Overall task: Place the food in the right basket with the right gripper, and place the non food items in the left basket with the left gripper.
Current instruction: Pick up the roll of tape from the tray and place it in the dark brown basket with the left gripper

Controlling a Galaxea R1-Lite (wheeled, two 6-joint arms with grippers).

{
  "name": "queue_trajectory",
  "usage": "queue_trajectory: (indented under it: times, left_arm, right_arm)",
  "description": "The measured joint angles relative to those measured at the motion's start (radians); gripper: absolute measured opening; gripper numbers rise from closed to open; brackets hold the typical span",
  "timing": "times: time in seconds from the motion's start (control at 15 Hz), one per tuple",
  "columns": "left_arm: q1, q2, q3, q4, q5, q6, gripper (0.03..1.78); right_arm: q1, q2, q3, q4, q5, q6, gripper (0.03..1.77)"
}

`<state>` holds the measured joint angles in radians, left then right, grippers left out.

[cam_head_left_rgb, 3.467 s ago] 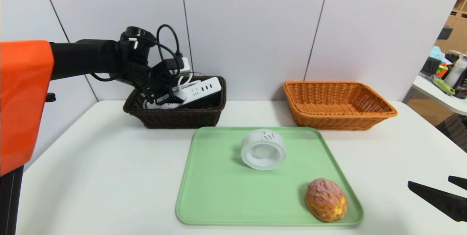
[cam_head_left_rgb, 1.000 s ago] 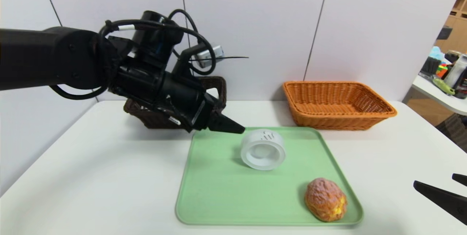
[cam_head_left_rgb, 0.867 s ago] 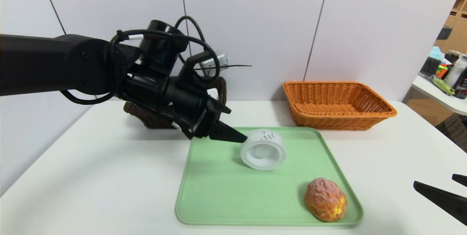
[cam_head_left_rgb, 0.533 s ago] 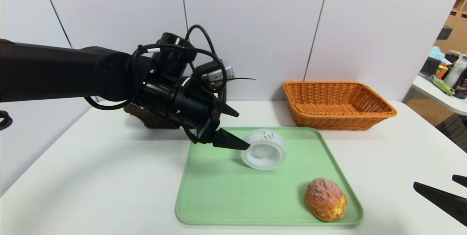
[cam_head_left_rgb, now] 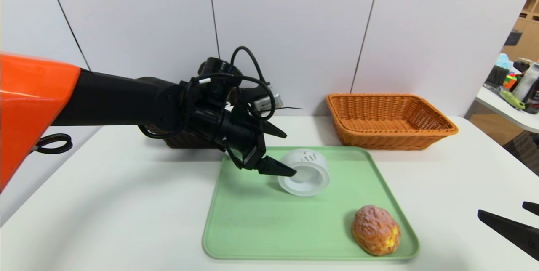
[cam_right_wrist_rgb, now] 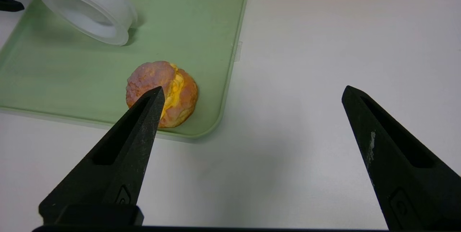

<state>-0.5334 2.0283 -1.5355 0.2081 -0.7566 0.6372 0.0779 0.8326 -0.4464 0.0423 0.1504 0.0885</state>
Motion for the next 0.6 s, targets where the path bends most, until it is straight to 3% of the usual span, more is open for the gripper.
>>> queue_trajectory:
  times: [0.6]
  left_arm:
    - [-0.029,0.084,-0.005,-0.02,-0.004,0.018,1.69]
  right_arm:
    - [0.0,0.001,0.0,0.002,0.001,0.0,1.7]
